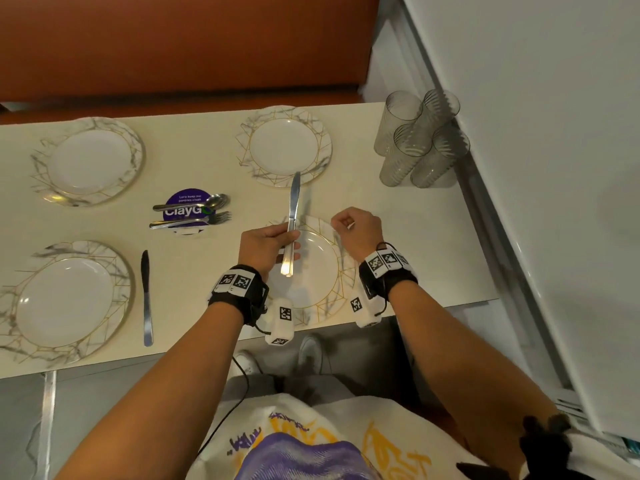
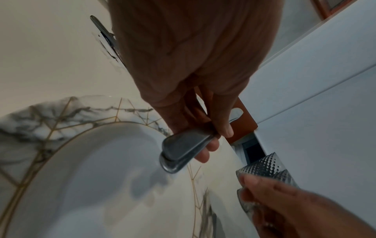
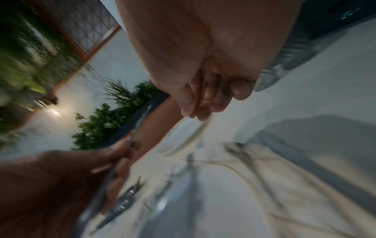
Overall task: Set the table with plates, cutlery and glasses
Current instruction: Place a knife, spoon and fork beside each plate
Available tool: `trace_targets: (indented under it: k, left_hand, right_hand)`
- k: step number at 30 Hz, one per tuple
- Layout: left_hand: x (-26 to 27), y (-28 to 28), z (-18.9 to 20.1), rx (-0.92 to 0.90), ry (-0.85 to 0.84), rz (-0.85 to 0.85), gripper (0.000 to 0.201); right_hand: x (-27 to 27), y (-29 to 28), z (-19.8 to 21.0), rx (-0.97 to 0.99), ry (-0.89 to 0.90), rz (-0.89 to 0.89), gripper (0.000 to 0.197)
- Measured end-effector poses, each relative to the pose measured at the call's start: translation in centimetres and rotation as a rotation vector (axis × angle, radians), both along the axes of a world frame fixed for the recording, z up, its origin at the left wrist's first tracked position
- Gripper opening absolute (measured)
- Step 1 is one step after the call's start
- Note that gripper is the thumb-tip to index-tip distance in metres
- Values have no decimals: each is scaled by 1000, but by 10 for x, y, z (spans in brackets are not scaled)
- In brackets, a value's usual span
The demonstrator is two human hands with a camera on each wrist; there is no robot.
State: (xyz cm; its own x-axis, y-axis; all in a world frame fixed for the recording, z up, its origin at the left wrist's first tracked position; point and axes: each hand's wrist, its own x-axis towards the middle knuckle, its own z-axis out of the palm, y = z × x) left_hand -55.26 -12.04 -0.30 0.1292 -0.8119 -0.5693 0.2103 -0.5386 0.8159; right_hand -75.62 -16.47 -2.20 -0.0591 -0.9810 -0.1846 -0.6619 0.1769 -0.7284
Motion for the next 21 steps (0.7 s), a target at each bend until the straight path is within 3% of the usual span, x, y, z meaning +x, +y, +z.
trace_targets:
  k: [3, 8, 15, 18, 21]
  left_hand:
    - [7, -4, 7, -6, 23, 6, 24]
    - [28, -18, 14, -5, 13, -55, 26]
    - [87, -52, 13, -12, -12, -142, 31]
    - [124, -68, 8, -19, -85, -252, 37]
    - [162, -86, 6, -21, -158, -335, 30]
  right_hand:
    - [29, -23, 23, -62, -68, 29, 12]
    - [75, -64, 45, 14, -174, 52, 35]
    - [128, -111, 57, 65, -191, 77, 23]
    - [153, -128, 59, 66, -230, 46, 18]
    - [173, -141, 60, 45, -292, -9, 19]
